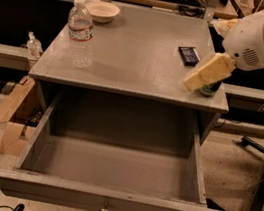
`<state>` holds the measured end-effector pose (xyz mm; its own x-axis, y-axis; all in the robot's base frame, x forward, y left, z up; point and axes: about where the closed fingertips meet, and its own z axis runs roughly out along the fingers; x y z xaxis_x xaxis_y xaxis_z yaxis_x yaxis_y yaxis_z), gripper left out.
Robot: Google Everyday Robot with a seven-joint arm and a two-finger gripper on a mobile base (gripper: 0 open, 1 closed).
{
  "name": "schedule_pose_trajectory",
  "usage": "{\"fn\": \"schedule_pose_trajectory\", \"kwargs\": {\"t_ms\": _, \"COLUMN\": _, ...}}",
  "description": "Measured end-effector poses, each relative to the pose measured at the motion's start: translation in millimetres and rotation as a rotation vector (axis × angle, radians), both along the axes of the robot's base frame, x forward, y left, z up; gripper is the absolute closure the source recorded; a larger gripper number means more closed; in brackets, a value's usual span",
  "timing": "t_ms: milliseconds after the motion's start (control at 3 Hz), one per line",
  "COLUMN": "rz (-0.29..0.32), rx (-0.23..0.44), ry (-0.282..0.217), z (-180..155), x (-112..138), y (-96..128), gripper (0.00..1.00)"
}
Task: Place water bottle into top drawer
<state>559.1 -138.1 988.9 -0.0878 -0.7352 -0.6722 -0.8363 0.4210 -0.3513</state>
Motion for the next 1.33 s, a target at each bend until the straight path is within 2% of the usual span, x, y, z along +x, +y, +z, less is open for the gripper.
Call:
{"fn": "schedule_pose_trajectory", "kwargs": {"t_ms": 333, "rz": 0.030, "rx": 0.232, "ry": -0.080, "z": -1, "x": 30, "y": 32, "gripper": 0.00}}
{"fn": "schedule_pose_trajectory", "kwargs": {"t_ms": 667, "rz": 0.066, "rx": 0.440, "ry": -0.159, "z": 1, "x": 47, "y": 61, "gripper": 0.00}}
{"fn": "schedule_pose_trajectory", "kwargs": {"t_ms": 1000, "rz": 0.139, "rx": 0.541, "ry": -0.189, "z": 20, "x": 41, "y": 102, "gripper": 0.00}}
{"fn": "schedule_pose_trajectory", "kwargs": {"t_ms": 1333, "rz": 0.141, "rx": 0.540, "ry": -0.189, "z": 20, "x": 41, "y": 103, "gripper": 0.00}}
